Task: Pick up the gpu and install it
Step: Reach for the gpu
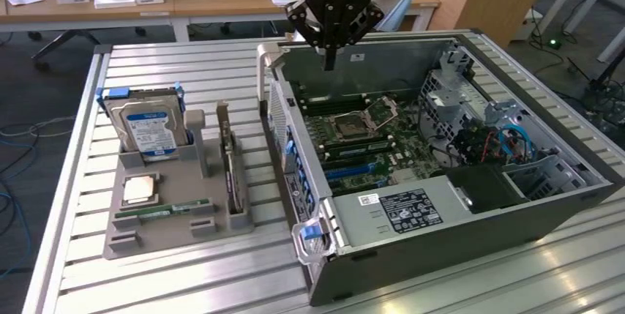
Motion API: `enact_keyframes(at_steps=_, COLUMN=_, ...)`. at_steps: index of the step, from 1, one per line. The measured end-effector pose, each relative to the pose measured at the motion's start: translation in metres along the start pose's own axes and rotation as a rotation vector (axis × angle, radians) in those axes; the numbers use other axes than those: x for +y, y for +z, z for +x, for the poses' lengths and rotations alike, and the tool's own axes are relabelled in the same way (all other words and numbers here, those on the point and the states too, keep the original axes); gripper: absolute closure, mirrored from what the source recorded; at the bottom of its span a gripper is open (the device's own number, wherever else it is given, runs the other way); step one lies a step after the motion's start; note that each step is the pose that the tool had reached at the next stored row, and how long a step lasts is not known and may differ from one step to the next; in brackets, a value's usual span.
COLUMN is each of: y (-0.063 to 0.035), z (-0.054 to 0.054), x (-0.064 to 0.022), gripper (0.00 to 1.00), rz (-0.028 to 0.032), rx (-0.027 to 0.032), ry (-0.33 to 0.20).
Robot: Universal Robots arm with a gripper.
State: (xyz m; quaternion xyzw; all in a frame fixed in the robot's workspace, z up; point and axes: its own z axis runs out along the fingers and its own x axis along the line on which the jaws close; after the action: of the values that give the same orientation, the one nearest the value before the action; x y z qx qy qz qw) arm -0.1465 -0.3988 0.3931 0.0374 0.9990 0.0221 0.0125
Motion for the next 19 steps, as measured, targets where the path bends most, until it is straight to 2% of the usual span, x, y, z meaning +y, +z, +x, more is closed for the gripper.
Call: enact_keyframes(at_steps=19, y=-0.0005, z=0.053, x=-0.0039, gripper=0.89, rz=0.0000, rx=-0.0001, ry=0.000)
